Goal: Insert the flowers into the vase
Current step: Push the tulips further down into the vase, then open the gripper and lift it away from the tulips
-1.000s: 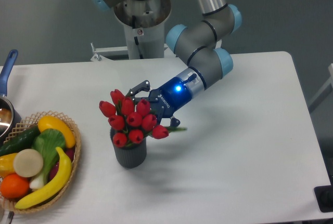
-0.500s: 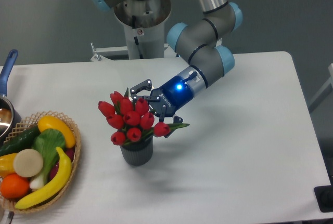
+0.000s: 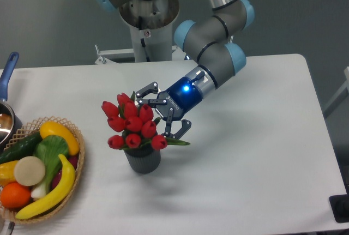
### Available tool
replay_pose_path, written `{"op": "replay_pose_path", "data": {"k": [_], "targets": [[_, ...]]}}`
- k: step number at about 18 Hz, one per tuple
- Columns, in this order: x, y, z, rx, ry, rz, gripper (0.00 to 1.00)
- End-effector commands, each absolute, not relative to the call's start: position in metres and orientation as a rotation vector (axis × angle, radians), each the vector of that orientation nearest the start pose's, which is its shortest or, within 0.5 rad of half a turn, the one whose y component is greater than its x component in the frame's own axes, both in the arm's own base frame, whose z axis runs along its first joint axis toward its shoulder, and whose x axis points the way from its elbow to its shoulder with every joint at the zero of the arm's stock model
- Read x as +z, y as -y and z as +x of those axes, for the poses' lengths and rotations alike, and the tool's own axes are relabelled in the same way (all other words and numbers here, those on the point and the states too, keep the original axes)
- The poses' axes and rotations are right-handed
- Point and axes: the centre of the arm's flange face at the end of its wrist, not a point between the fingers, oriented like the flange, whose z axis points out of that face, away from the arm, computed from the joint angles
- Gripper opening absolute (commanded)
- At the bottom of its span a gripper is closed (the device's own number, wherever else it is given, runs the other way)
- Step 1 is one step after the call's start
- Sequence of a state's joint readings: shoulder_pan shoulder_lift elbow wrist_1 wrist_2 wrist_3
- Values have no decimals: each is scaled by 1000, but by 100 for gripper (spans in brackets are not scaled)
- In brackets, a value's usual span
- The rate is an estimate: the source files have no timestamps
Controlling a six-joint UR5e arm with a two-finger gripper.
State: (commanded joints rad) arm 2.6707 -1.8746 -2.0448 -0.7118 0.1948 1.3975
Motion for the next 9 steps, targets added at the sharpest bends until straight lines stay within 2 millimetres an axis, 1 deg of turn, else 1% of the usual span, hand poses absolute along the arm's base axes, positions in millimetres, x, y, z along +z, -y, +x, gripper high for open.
{"op": "replay_pose_path", "data": {"k": [2,4,6,9], "targets": [[288,-433,-346,-373,-334,-1773,100],[286,-429,-344,-347,-344,-1835,100],[288,-426,-342,-334,-348,-1854,100],[302,-422,-337,-289,-374,-1892,100]]}}
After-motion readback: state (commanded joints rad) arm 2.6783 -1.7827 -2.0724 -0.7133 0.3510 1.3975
